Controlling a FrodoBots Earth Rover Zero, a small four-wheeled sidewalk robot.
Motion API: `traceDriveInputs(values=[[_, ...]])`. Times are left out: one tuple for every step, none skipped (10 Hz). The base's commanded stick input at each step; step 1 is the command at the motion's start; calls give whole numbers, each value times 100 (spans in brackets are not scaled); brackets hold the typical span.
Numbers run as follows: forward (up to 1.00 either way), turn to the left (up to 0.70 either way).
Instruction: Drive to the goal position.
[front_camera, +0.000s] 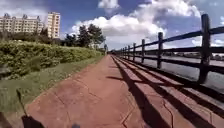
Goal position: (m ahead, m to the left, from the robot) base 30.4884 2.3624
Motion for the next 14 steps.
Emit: traceDriveInputs(values=[[85, 0], [85, 0], [85, 0], [85, 0], [85, -4], [85, -34], [85, -29], [85, -5], [85, 0], [85, 0], [85, 0], [85, 0], [85, 0], [85, 0]])
